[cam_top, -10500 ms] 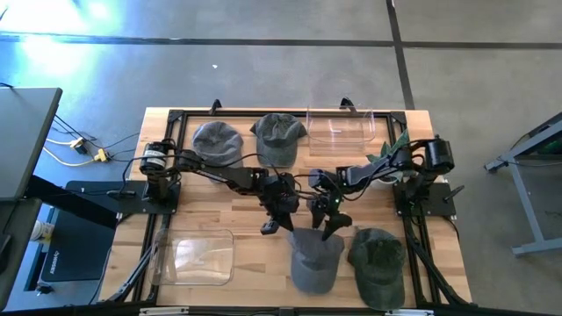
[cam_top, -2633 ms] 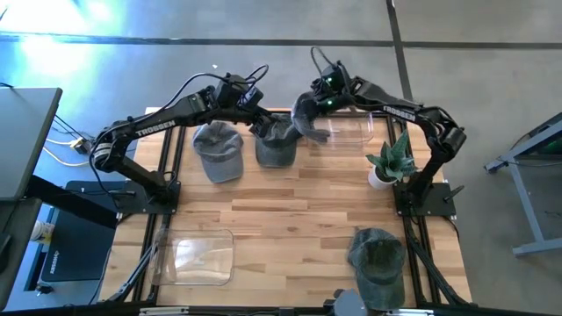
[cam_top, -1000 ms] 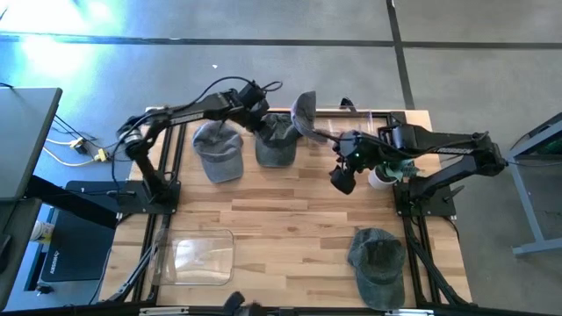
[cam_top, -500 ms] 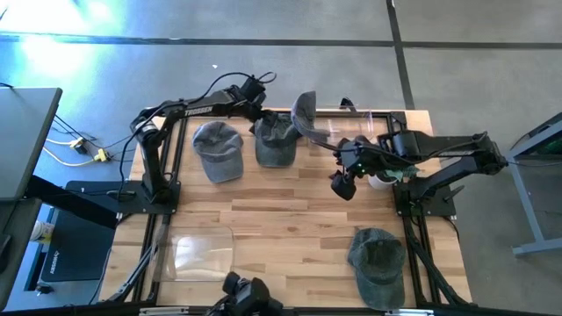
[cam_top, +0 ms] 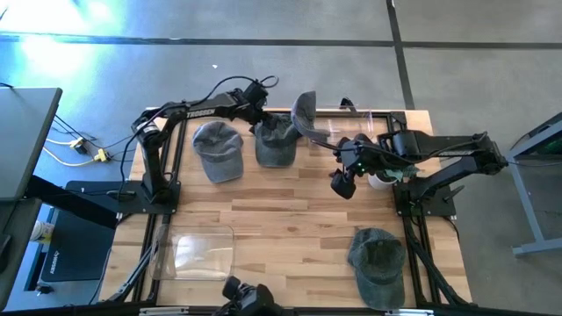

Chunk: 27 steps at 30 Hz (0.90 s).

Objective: Pick & Place hat
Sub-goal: Put the top black cap into the bottom transparent bin

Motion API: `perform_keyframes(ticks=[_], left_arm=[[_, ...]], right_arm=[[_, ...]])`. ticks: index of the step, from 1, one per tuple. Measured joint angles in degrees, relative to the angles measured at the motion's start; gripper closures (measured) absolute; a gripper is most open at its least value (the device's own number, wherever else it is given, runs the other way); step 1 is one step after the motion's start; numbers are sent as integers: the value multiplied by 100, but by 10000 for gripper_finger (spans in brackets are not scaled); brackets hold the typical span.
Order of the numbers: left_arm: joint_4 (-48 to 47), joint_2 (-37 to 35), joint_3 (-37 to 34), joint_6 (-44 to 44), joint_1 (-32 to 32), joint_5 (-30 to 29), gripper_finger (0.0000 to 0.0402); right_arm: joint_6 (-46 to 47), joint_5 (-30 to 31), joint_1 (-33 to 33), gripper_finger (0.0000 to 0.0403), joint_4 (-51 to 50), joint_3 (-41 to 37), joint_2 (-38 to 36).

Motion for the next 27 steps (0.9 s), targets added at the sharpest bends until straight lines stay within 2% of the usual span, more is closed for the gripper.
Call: perform_keyframes(ticks=[4, 7, 13, 20, 27], left_arm=[[-331, 87, -27, 8, -47, -78, 200], [-214, 248, 10, 5, -122, -125, 219], [-306, 373, 15, 43, -178, 218, 263], [-439, 408, 6, 380, -398, 893, 387], [-736, -4, 1, 524, -965, 1081, 399]], right_arm=[[-9, 4, 0, 155, 20, 0, 1], [-1, 4, 2, 155, 61, 0, 1], [90, -7, 2, 155, 87, 0, -1], [161, -109, 4, 155, 215, -1, -29], [167, -378, 59, 155, 268, -2, -284]])
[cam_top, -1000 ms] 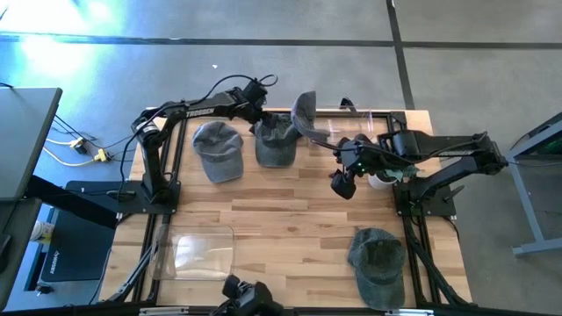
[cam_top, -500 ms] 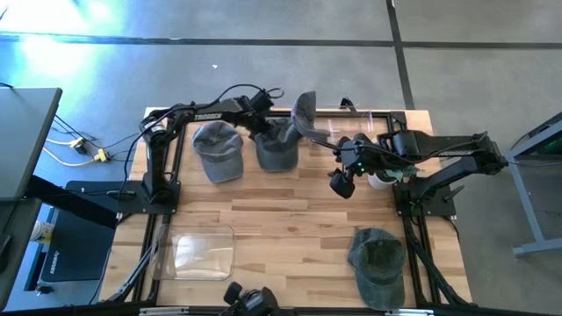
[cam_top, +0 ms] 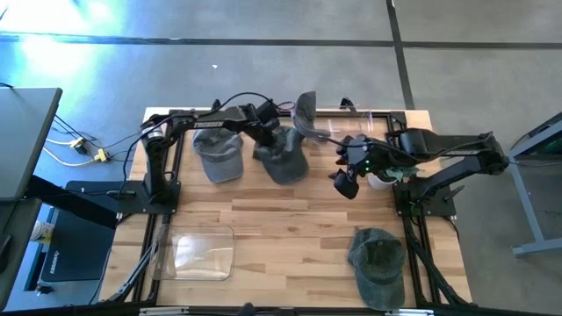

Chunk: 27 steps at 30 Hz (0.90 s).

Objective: Pick & Place hat
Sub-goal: Put the top black cap into the bottom transparent bin

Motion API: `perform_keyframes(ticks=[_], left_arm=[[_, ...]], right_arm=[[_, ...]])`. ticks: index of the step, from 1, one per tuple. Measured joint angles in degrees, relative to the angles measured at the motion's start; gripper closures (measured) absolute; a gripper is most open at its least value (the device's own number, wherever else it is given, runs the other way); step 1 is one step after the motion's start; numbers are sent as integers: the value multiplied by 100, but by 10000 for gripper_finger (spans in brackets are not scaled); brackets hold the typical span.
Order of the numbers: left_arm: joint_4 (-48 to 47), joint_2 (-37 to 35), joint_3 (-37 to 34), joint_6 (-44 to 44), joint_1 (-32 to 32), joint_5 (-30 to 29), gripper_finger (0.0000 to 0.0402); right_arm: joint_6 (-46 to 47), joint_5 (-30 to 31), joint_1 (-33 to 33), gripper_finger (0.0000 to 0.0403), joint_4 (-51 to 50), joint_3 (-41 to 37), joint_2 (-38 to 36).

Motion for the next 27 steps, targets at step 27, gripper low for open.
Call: perform_keyframes(ticks=[27], left_arm=[[433, 112, -9, -1393, -1547, -434, 352]], right_arm=[[-571, 581, 1161, 155, -15, 2, -680]])
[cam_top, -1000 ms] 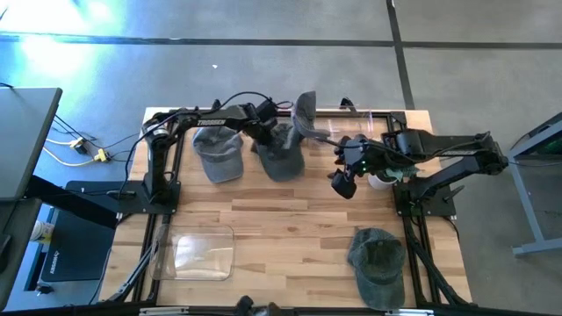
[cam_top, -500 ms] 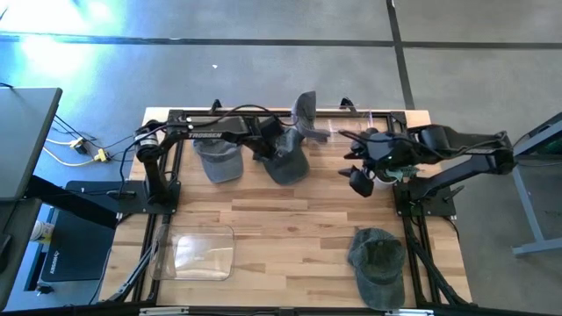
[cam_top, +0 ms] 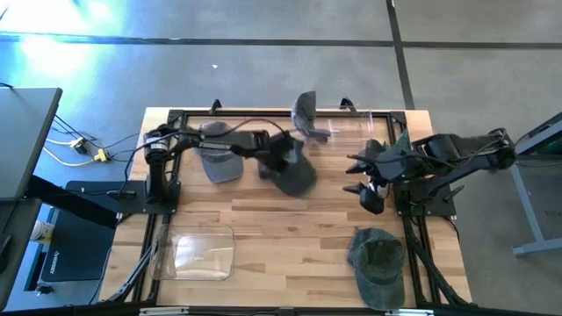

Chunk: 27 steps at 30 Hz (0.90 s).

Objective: Pick & Place hat
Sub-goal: Put the top black cap into the bottom transparent bin

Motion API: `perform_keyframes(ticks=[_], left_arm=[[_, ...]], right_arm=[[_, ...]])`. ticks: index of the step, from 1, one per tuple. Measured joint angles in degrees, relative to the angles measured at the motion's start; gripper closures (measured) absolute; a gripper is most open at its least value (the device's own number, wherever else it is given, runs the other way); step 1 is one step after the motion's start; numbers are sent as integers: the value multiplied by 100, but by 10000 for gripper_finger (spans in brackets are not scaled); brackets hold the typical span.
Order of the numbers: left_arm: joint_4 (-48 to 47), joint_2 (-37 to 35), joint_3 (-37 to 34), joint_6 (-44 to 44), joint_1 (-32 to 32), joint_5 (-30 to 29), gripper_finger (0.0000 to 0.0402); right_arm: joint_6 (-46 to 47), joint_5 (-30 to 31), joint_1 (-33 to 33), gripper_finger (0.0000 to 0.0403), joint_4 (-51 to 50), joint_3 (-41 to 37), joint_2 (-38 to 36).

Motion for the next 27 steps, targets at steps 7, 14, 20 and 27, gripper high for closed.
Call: perform_keyframes(ticks=[7, 14, 20, 27], left_arm=[[205, -57, 9, 340, -1161, 708, 397], [-1263, -61, 623, -1099, -1711, -582, 399], [-2747, -63, 810, -1586, -1599, -487, 356], [-2764, -63, 534, -1678, -1305, -645, 212]], right_arm=[[-38, 559, 234, 155, 83, -2, 0], [-46, 657, 284, 155, 83, -2, 0], [-28, 701, 284, 155, 85, -2, 0], [176, 535, 284, 155, 87, -1, 0]])
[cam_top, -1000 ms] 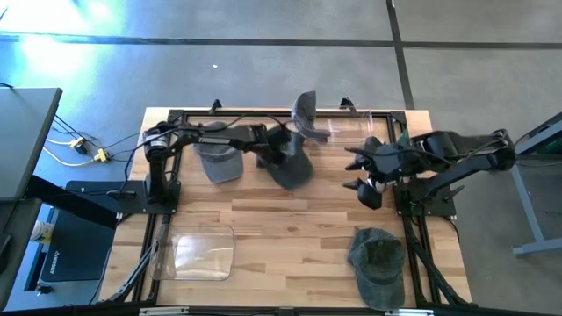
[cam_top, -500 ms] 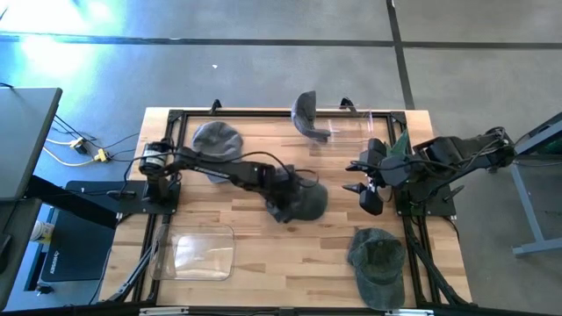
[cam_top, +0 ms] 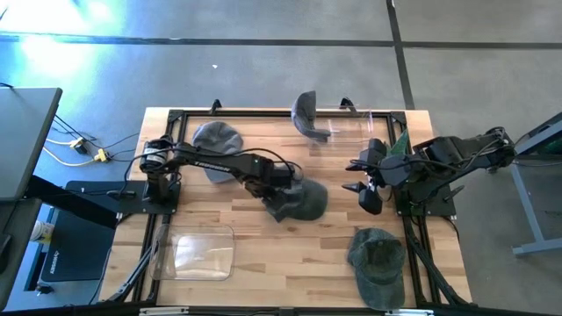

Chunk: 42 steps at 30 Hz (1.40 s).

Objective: Pick & Place hat
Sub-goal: Put the top black cap into the bottom transparent bin

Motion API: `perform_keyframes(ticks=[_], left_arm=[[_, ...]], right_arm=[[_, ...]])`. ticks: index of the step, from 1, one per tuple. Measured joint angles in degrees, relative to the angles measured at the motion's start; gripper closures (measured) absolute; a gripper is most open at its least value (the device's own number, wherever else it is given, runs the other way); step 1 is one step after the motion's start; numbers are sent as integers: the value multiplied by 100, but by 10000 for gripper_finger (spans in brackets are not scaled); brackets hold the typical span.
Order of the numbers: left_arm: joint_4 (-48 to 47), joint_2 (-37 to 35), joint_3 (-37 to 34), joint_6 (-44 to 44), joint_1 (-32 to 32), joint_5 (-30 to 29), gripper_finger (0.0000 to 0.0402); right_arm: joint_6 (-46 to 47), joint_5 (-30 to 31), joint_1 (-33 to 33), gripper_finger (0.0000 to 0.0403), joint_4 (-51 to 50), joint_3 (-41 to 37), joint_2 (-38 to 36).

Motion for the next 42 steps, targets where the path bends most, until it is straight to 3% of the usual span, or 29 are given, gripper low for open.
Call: perform_keyframes(ticks=[4, 8, 12, 18, 23, 27, 33, 37, 42], left_arm=[[691, 0, -332, -121, 75, -22, 150], [1686, 0, -684, -287, 131, -162, 150], [2288, 4, -796, -269, 131, -342, 215], [2661, 4, -815, 349, 131, -480, 375], [2621, -204, -516, 1154, 45, -583, 388], [2678, -615, 14, 2355, -255, -332, 397], [2546, -734, 1026, 3991, -722, 344, 399], [2425, -732, 1700, 4635, -965, 978, 398], [2420, -732, 2084, 4681, -1146, 1299, 397]], right_arm=[[216, -15, 108, 155, 0, 0, 2], [222, 101, 357, 155, 0, -1, 2], [354, 270, 581, 155, 1, -1, 2], [699, 347, 1009, 155, 503, -670, -20], [1419, 238, 1224, 155, 1164, -1574, -28], [1612, 256, 1288, 155, 1242, -1678, -32], [493, 103, 1039, 155, 1398, -1164, -114], [-676, -737, 554, 155, 1651, -934, -133], [-1736, -1788, 7, 155, 1826, -908, -129]])
